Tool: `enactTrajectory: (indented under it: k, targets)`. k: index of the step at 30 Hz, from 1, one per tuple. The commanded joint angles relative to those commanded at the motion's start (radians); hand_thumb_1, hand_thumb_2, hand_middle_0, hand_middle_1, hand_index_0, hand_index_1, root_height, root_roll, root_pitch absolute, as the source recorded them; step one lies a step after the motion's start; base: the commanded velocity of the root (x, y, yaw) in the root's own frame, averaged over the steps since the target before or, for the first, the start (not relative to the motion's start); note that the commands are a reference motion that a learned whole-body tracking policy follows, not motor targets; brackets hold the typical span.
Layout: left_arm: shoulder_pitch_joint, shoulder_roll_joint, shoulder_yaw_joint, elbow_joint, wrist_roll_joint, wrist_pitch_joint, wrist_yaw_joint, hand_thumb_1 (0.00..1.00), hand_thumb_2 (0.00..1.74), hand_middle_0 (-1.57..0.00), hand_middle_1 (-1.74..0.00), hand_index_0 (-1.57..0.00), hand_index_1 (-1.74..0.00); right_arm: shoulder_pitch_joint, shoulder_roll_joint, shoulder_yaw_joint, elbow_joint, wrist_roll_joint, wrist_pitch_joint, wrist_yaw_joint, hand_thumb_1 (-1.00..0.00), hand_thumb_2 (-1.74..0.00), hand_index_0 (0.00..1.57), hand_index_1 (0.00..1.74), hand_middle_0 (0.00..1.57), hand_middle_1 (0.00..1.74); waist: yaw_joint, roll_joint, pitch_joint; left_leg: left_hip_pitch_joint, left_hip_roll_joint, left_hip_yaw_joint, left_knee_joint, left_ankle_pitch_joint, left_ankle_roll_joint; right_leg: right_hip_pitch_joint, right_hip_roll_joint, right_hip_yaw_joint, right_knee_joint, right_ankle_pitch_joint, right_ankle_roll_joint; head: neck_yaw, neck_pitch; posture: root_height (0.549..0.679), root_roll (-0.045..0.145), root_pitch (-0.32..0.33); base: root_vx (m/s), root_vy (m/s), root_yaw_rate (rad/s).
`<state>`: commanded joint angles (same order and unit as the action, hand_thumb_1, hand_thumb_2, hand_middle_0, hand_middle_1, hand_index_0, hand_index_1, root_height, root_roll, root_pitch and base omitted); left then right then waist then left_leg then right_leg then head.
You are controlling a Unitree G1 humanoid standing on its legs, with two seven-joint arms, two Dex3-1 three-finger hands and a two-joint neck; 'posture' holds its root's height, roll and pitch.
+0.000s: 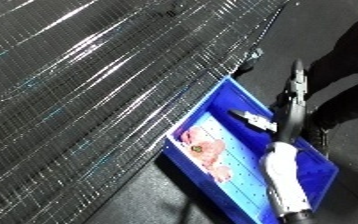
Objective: Pick up the object and place it into the box
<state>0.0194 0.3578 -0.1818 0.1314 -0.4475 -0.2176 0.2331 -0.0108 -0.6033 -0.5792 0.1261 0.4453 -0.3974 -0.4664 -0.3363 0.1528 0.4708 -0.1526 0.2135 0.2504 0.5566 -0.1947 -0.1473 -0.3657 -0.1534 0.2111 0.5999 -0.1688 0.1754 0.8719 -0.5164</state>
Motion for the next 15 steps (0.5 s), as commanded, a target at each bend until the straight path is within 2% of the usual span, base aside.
enactTrajectory:
  k: [7,15]
  targets:
    - [0.016,0.005,0.021,-0.01,0.003,0.019,0.002,1.0,1.74,-1.57,-1.74,-1.57,-1.74,0.004,0.033,0.071,-0.12,-0.041,0.043,0.052,0.0,0.0,0.0,0.0,0.0,0.0,0.03,-0.024,0.002,-0.014,0.005,-0.016,0.011,0.001,0.0014,-0.003,0.0033,-0.008,0.009,0.002,-0.0008,-0.09,-0.001,0.641,0.089,-0.099,-0.023,-0.011,0.064]
    - [0.031,0.01,0.041,-0.023,0.006,0.041,0.0,1.0,1.74,-1.57,-1.74,-1.57,-1.74,-0.004,0.08,0.183,-0.189,-0.076,0.092,0.122,0.0,0.0,0.0,0.0,0.0,0.0,0.074,-0.049,0.002,-0.036,0.008,-0.038,0.022,0.003,0.0021,-0.006,0.006,-0.02,0.02,-0.001,-0.0027,-0.232,-0.009,0.64,0.084,-0.101,-0.022,-0.01,0.083]
